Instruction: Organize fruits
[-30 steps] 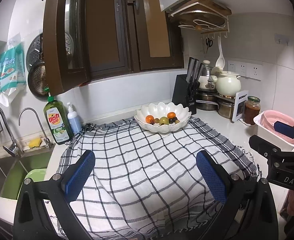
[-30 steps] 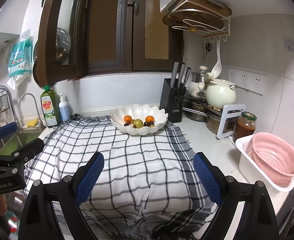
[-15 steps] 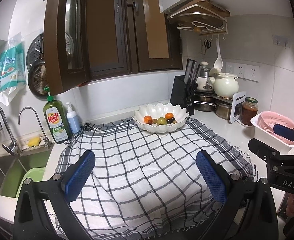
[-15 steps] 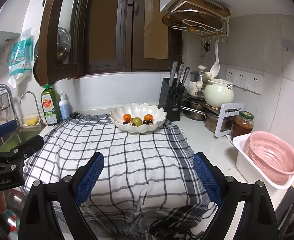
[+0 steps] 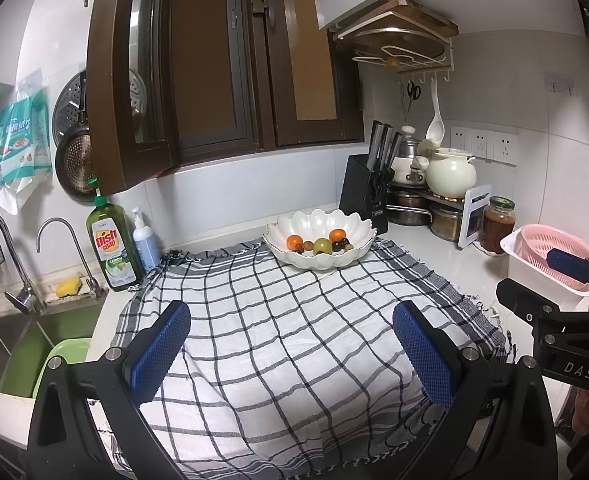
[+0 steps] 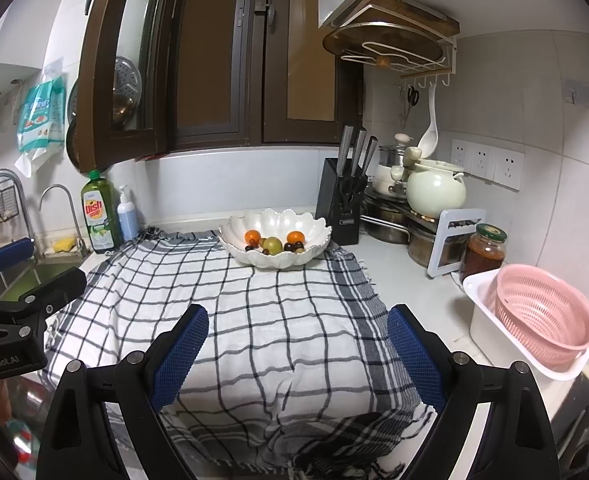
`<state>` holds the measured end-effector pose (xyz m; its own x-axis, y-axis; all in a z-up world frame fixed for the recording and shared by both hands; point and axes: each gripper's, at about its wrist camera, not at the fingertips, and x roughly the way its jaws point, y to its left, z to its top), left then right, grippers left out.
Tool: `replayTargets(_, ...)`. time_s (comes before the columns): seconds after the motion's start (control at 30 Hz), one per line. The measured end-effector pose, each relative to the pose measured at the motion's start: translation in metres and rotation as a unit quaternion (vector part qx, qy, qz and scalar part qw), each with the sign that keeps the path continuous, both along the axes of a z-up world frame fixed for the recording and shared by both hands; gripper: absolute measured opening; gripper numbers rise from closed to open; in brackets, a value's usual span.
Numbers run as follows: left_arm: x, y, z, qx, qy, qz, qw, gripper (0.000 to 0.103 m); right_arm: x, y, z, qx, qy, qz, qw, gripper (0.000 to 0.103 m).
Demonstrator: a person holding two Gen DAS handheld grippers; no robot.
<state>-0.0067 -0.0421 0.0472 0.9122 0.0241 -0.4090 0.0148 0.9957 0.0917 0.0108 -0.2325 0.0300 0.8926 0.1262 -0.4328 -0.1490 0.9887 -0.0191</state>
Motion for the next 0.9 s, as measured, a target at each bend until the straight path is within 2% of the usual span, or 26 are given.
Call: replayTargets(0.9,0.0009,-0.0055,0.0023,-0.002,0.000,0.000,1.0000,0.103,0.0013,-0.0031,0.0006,-0.002,0.001,-0.003,1.000,0.092)
